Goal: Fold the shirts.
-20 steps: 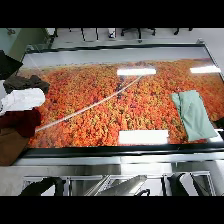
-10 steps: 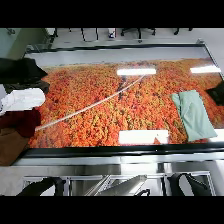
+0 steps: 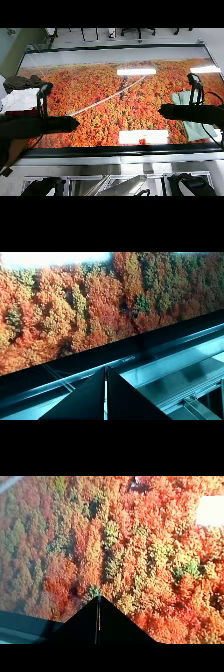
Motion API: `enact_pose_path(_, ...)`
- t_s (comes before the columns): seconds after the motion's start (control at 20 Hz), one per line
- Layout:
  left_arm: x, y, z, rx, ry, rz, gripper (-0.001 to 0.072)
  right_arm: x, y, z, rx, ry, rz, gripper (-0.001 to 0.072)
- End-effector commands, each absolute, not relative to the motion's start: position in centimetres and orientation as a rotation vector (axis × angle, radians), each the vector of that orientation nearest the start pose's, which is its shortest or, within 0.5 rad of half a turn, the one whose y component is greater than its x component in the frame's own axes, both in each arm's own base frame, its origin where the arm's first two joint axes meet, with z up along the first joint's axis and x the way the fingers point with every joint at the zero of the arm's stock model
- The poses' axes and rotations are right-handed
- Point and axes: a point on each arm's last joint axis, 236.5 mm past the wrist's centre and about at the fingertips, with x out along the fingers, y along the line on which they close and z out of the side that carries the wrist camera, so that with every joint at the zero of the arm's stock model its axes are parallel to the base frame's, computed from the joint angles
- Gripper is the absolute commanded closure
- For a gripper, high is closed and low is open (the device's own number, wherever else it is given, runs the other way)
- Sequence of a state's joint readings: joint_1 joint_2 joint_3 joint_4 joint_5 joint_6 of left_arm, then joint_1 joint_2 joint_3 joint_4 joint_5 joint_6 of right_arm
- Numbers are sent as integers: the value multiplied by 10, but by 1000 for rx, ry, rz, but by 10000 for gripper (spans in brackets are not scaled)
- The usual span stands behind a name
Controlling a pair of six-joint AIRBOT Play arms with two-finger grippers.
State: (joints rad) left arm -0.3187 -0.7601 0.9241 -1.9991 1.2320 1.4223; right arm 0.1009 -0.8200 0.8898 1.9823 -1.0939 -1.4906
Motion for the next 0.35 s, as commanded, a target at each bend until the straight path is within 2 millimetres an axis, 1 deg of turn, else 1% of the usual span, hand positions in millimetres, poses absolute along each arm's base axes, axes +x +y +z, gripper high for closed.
enact_pose_path(0.0,230,-182,88,-377,1100,-500,692,296,120,73,362,1090,283,693)
enact_pose_path(0.3,222,-178,100,-380,1032,-514,692,296,120,73,363,1090,283,693)
